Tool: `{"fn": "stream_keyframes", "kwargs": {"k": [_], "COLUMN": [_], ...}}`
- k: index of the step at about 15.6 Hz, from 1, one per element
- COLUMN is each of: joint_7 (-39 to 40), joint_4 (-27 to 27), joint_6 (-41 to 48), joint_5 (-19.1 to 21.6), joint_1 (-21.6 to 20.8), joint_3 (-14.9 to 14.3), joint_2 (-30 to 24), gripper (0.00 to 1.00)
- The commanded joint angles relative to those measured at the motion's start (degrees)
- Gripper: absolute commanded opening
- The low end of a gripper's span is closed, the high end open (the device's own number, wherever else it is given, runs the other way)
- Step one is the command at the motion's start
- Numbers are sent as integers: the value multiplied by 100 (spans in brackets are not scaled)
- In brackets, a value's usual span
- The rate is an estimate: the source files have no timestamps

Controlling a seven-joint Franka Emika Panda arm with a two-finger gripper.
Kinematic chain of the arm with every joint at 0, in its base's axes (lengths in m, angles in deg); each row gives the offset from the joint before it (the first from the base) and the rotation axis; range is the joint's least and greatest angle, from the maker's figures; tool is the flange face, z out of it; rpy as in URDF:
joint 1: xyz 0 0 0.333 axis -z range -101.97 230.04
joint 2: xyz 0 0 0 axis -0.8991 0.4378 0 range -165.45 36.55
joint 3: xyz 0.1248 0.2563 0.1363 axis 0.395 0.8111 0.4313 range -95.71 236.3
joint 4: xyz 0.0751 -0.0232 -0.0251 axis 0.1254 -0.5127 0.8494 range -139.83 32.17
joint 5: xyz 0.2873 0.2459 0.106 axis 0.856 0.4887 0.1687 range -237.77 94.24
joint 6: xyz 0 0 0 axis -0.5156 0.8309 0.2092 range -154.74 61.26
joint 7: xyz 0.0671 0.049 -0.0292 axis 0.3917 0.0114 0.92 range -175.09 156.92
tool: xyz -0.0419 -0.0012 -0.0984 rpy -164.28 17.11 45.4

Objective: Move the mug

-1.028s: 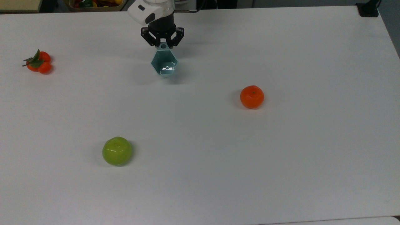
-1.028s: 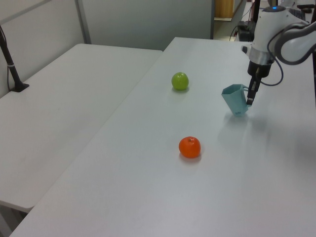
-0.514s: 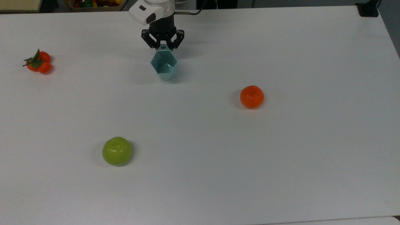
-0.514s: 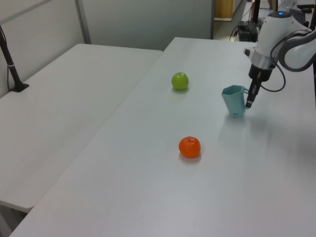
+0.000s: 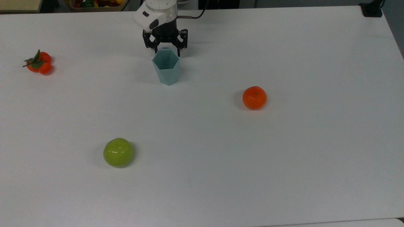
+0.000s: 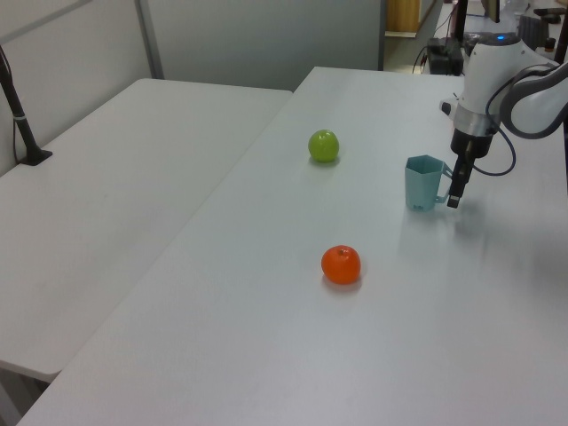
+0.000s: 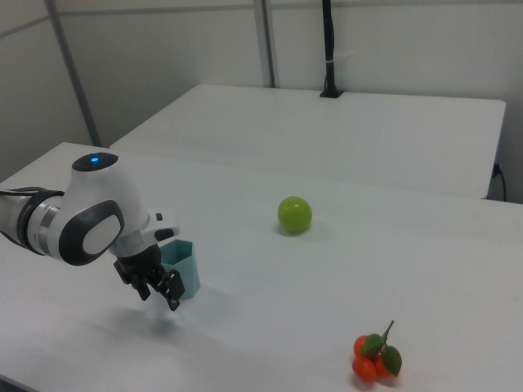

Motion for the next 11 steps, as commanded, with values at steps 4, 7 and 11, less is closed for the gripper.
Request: {"fn": "stream_keyframes", "kwargs": {"k": [4,7,11], "joint_7": [-303,-303,-399], "joint_4": [970,1691,2807], "joint_6": [1619,2446,3536], "joint_5": [-35,-35,70], "joint_1": [-12,-21,-21], "joint_3": [150,150,168], "joint_2": [-153,-126,-109], "gripper": [100,100,100]}}
